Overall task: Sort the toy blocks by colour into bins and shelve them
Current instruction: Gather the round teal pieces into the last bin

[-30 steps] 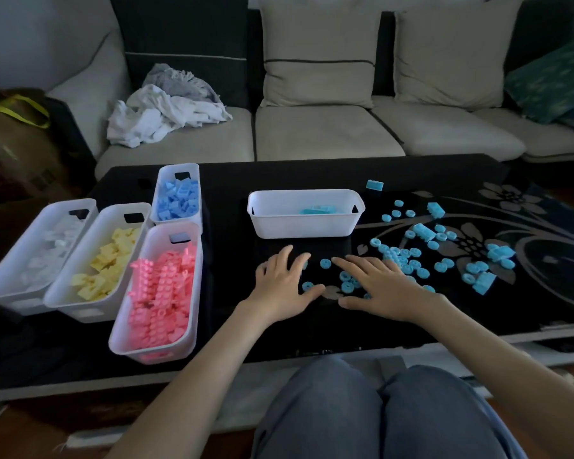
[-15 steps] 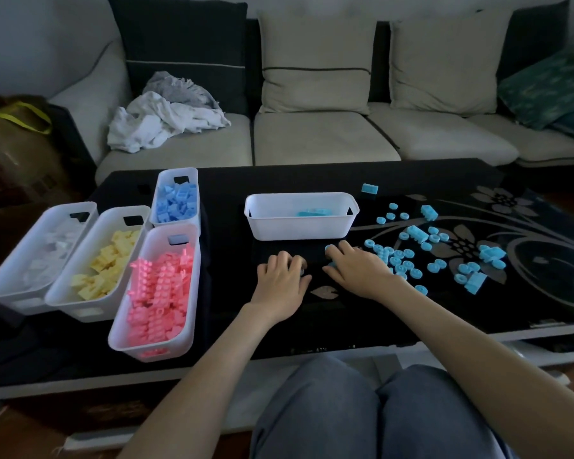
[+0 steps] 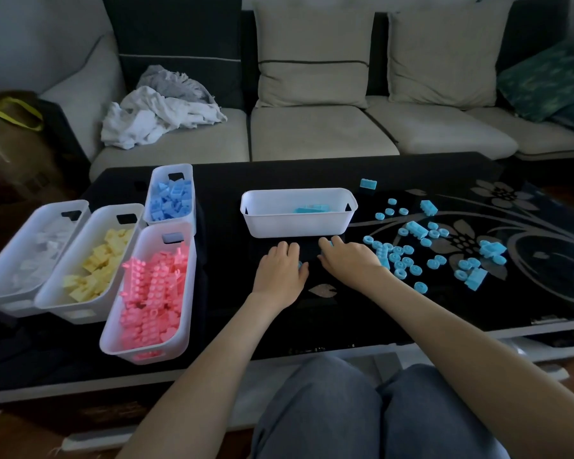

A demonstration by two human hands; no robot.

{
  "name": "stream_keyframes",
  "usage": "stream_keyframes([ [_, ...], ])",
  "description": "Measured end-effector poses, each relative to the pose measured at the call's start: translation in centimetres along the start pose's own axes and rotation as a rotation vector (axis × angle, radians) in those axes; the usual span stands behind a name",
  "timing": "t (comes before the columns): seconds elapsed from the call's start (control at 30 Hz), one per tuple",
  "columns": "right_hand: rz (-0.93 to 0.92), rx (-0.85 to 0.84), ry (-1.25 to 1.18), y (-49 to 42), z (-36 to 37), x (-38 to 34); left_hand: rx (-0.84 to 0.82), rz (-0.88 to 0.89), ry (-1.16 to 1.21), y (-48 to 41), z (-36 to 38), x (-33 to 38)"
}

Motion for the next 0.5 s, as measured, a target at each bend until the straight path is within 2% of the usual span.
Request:
stream_keyframes([
  [0.33,-0.144,-0.012,0.038,-0.8,0.8,0.3,-0.01,-0.04,-0.013,-0.2,-0.1,0.2],
  [0.5,-0.134,0.011,0.057,-0.6,-0.2,0.4,0.049,-0.01,-0.047,-0.2,-0.3,0.5],
])
Point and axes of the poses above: each hand's wrist, its own y-axis away from the middle knuckle, its own z-axis out of the palm, x = y × z, the point moved 2 cm from there along -y, towards the middle knuckle, and after that the axes turned 5 degrees about x, right-handed, at the moved point
